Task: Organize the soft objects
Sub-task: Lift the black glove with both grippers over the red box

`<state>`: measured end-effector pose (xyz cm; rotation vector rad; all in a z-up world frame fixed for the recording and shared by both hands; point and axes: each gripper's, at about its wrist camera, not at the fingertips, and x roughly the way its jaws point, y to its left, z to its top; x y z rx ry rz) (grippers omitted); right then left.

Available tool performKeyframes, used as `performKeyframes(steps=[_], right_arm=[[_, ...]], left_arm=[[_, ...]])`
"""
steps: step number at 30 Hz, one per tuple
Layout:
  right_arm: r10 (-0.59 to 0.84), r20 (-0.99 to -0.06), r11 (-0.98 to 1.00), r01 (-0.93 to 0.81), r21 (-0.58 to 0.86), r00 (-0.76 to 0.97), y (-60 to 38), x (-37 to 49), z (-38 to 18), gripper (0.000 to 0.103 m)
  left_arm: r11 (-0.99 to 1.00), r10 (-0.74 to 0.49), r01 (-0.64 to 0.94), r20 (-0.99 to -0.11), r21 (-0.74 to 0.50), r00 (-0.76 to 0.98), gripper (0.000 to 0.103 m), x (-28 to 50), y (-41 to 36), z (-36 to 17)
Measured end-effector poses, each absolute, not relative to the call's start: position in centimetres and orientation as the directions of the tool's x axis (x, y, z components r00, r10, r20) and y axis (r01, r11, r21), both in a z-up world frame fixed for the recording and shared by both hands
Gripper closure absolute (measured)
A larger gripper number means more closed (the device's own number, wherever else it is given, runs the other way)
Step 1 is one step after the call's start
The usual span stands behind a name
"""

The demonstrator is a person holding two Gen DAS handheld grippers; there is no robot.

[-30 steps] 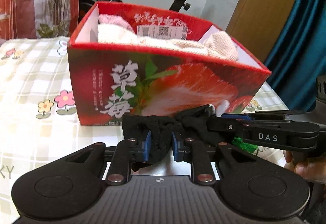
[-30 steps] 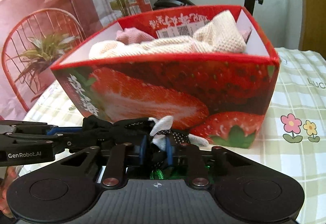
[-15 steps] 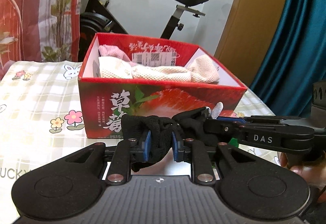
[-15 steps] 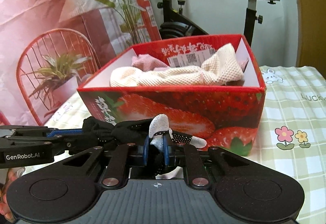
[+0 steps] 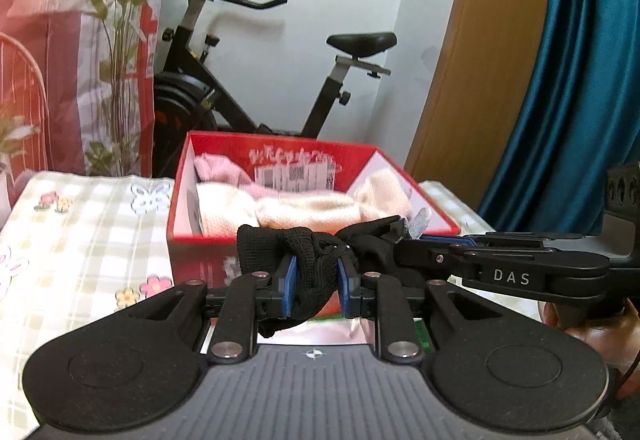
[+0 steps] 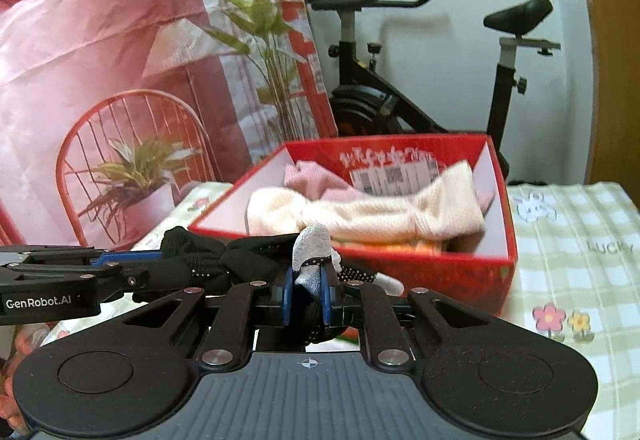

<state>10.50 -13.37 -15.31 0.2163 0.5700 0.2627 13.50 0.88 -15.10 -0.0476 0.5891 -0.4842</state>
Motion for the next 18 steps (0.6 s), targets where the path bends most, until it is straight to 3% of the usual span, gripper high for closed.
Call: performKeyframes(steps=[11, 18], right_arm=[[0.271, -0.478, 0.958, -0.184, 0.222, 0.835, -13.9, 16.9, -12.7, 0.09], [0.234, -0.499, 0.968, -0.15, 0.203, 0.835, -14.5, 21.7, -13.6, 0.09]], left_arm=[[0.885, -0.46, 0.424, -0.489, -0.191, 0.741, 0.08, 19.5, 0.2, -12.9], [0.89, -0.453, 0.398, -0.517, -0.222, 0.726, 0.08, 23.8, -0.5, -13.6]])
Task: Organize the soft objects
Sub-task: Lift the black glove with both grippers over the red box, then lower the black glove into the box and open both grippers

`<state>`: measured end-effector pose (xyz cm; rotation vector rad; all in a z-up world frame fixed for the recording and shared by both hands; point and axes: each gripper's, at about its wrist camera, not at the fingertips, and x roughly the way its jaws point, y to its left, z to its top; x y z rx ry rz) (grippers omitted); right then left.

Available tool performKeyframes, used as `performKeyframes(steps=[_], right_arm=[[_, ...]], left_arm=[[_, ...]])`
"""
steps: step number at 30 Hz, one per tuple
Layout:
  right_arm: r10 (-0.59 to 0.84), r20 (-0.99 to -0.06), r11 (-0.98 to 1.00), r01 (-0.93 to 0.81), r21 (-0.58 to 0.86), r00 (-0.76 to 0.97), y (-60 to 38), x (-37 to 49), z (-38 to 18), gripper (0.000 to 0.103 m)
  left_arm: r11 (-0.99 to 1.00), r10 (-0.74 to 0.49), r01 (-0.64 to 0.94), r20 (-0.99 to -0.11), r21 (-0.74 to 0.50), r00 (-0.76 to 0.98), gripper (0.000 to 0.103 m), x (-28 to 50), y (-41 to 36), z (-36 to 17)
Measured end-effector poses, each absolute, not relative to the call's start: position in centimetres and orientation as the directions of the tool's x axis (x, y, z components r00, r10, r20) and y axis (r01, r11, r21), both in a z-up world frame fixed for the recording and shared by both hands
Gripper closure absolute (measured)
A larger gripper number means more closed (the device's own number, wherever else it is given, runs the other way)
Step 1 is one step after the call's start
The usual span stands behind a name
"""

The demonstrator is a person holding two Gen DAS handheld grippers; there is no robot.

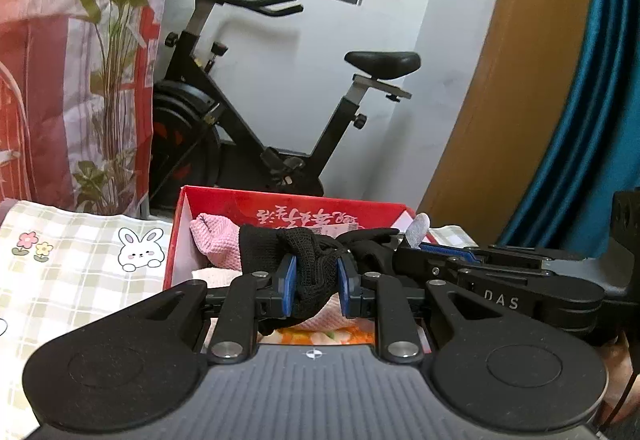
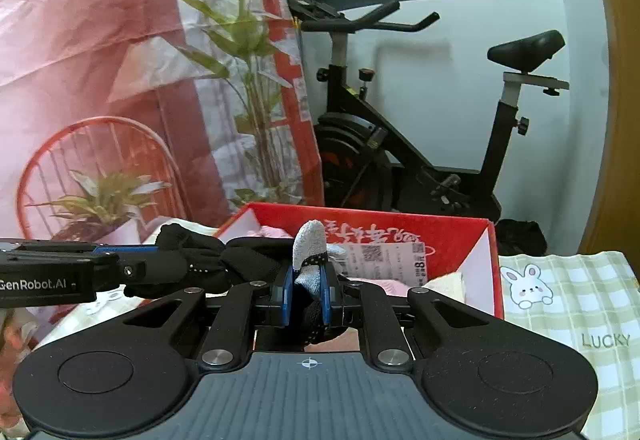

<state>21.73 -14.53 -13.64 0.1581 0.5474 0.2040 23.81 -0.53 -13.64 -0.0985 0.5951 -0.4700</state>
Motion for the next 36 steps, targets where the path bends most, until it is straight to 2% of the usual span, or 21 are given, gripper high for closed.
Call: performKeyframes(steps=[15, 18, 19, 20, 22, 23, 26, 28, 29, 34, 36], right_arm=[[0.181, -0.568, 0.981, -0.105, 0.164, 0.803, -14.3, 27.1, -17.3, 0.09], [0.17, -0.585, 0.983, -0.098, 0.153, 0.793, -14.4, 27.7, -17.5, 0.089], [0.163, -0.588, 0.985, -0.093, 0.148, 0.792, -14.4, 27.8, -17.6, 0.088], [0.157, -0.59, 0.986, -0.088, 0.145, 0.792, -14.6, 27.8, -17.7, 0.086], [0.143, -0.587, 0.987, -0.073, 0.141, 0.797, -15.0, 27.7, -17.7, 0.08], [0.133, -0.583, 0.989, -0.065, 0.136, 0.801, -15.1, 27.5, -17.7, 0.075], [0.121, -0.578, 0.991, -0.065, 0.116, 0.807, -15.2, 27.0, -17.5, 0.071], [0.122, -0.575, 0.991, -0.067, 0.117, 0.809, -15.4, 26.5, -17.2, 0.061], [0.122, -0.571, 0.991, -0.065, 0.119, 0.812, -15.5, 26.2, -17.1, 0.051], [0.125, -0.549, 0.99, -0.067, 0.125, 0.826, -16.0, 24.6, -16.0, 0.03], [0.13, -0.538, 0.989, -0.069, 0.131, 0.833, -16.1, 23.8, -15.5, 0.016]], left_arm=[[0.913, -0.406, 0.348, -0.57, -0.213, 0.715, 0.078, 28.7, -1.0, -15.8], [0.922, -0.385, 0.337, -0.568, -0.193, 0.728, 0.064, 28.9, -1.1, -15.8], [0.922, -0.384, 0.338, -0.562, -0.189, 0.732, 0.053, 28.9, -1.1, -15.7], [0.922, -0.383, 0.34, -0.558, -0.185, 0.736, 0.042, 28.9, -1.1, -15.7], [0.925, -0.375, 0.338, -0.551, -0.173, 0.745, 0.033, 28.9, -1.1, -15.5], [0.925, -0.375, 0.34, -0.55, -0.169, 0.747, 0.032, 28.8, -1.1, -15.4], [0.924, -0.376, 0.35, -0.547, -0.156, 0.748, 0.026, 28.5, -1.1, -15.1], [0.923, -0.374, 0.357, -0.544, -0.142, 0.751, 0.019, 28.1, -1.1, -14.8], [0.924, -0.372, 0.359, -0.542, -0.135, 0.753, 0.015, 27.9, -1.1, -14.7], [0.923, -0.369, 0.367, -0.532, -0.115, 0.762, 0.004, 26.6, -0.8, -13.8], [0.922, -0.374, 0.367, -0.53, -0.125, 0.761, 0.001, 26.0, -0.4, -13.5]])
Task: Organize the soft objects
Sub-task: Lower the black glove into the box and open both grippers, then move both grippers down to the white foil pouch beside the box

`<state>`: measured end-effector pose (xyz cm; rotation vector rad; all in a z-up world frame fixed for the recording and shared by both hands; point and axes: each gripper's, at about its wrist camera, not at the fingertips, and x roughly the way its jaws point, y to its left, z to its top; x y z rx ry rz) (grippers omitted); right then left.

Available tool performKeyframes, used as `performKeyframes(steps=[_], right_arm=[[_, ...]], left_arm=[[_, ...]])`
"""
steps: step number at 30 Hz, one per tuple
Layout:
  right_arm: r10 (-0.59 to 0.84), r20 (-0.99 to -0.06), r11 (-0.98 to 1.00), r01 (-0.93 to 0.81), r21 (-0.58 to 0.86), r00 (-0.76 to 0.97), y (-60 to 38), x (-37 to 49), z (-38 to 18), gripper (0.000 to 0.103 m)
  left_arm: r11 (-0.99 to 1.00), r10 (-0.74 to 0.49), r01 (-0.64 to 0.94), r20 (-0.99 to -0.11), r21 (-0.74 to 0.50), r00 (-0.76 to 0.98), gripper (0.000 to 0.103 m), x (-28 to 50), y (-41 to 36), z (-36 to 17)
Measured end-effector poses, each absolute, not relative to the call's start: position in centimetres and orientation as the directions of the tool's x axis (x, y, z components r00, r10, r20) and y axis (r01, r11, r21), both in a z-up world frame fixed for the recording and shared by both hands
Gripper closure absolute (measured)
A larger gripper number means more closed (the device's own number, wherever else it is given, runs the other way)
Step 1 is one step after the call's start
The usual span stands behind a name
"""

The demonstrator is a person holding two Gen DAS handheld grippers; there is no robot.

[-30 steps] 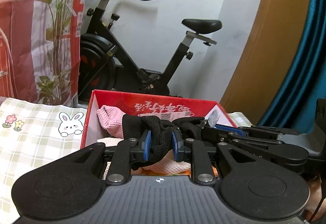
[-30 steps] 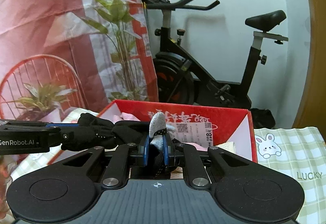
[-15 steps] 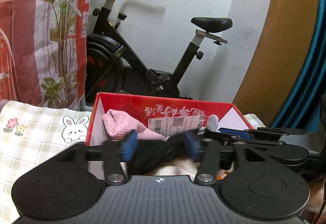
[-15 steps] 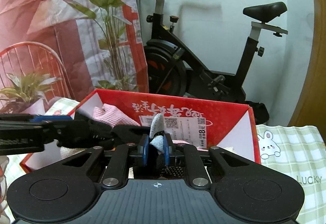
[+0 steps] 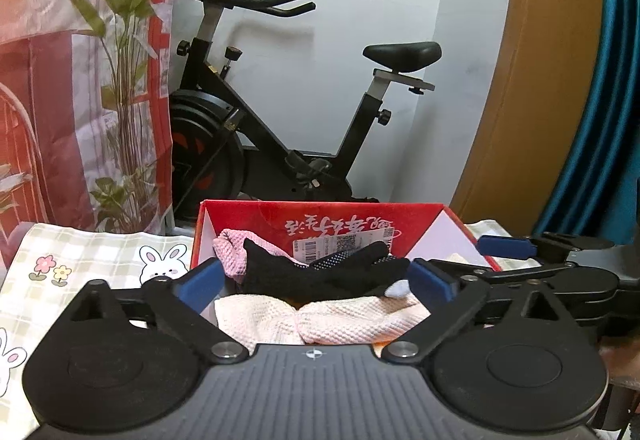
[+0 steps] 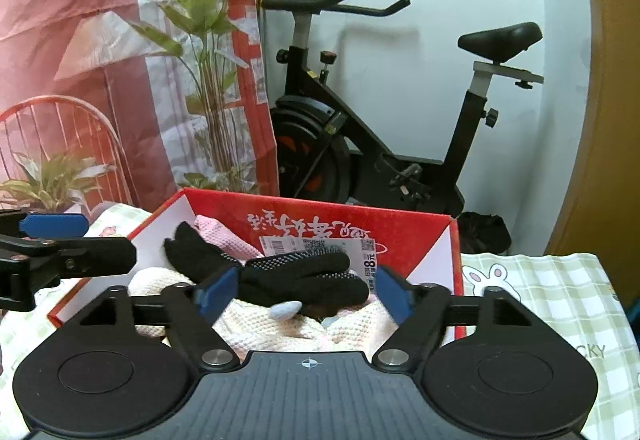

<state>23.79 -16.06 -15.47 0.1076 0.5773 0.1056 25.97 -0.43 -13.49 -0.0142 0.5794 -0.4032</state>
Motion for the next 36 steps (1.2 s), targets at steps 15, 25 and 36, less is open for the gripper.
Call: performKeyframes(steps=[15, 25, 36], right_arm=[[0.147, -0.479, 0.981, -0.064, 0.184, 0.865, -15.7, 16.2, -12.4, 0.0], [0.136, -0.464, 0.982, -0.057, 0.18, 0.876, -14.9, 10.6, -12.6, 0.0], [0.114, -0.482, 0.991, -0.068, 0.112, 0.868, -13.3, 5.7, -14.9, 0.0]], left_arm=[[0.942, -0.329, 0.312, -0.527, -0.125, 0.783, 0.0, 19.5, 2.4, -11.9], [0.957, -0.282, 0.277, -0.503, -0.087, 0.817, 0.0, 14.1, 3.6, -12.1], [0.967, -0.254, 0.236, -0.512, -0.101, 0.821, 0.0, 9.9, 4.5, -14.2]])
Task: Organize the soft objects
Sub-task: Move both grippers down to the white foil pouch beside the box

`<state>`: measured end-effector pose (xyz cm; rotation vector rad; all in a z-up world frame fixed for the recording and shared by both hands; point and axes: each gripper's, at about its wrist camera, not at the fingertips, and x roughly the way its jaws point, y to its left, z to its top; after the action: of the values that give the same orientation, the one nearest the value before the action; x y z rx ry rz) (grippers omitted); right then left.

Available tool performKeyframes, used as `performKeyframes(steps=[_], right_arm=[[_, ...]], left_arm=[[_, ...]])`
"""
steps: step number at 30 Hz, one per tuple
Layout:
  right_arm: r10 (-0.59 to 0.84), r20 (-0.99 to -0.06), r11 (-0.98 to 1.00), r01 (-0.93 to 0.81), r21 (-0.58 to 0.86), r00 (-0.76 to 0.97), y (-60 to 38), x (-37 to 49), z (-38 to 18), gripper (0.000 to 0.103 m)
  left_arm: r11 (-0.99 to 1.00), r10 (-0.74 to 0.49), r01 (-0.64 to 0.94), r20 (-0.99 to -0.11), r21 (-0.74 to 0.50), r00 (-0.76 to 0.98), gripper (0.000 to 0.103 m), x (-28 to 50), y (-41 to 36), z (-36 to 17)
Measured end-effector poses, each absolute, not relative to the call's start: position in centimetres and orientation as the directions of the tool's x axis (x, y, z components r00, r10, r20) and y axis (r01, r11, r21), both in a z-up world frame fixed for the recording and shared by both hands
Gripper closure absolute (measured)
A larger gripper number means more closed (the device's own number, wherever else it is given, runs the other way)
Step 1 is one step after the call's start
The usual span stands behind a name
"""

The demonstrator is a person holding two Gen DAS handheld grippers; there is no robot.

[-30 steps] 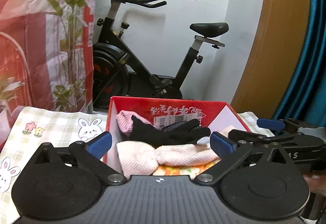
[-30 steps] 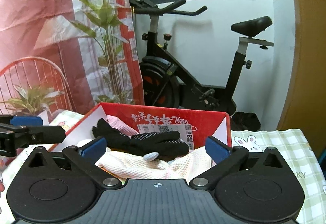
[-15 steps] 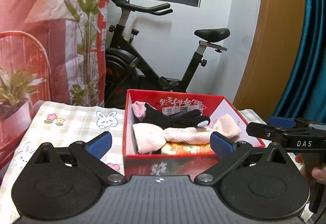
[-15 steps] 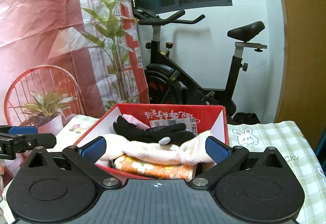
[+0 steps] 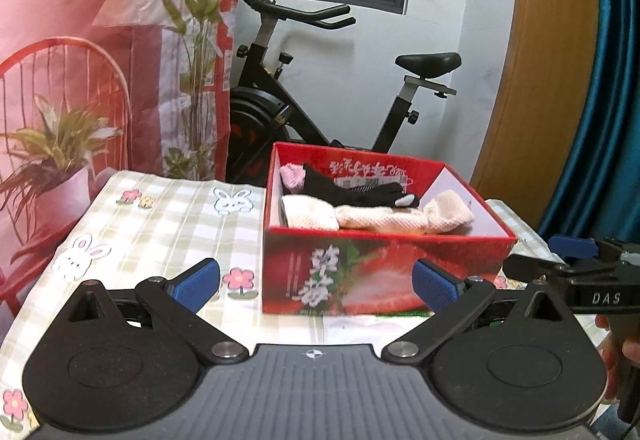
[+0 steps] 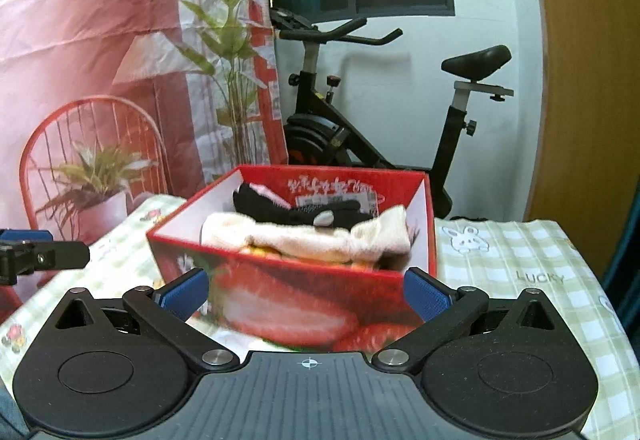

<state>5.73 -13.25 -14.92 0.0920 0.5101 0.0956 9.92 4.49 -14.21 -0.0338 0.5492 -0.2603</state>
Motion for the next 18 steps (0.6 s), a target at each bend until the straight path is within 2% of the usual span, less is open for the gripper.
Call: performKeyframes(steps=[16, 18], right_arm=[[0.119, -0.557, 0.993, -0.082, 0.09, 0.822, -12.2, 3.6, -20.6, 0.001], [0.122, -0.572, 0.992, -0.083, 0.094, 0.811, -12.4, 3.9, -21.5, 0.006]], left_arm=[[0.965, -0.261, 0.221, -0.614, -0.141, 0.745, 0.001, 9.7, 4.6, -19.3], [0.963, -0.266, 0.225, -0.632, -0.146, 0.728, 0.003, 10.1, 4.5, -20.2]])
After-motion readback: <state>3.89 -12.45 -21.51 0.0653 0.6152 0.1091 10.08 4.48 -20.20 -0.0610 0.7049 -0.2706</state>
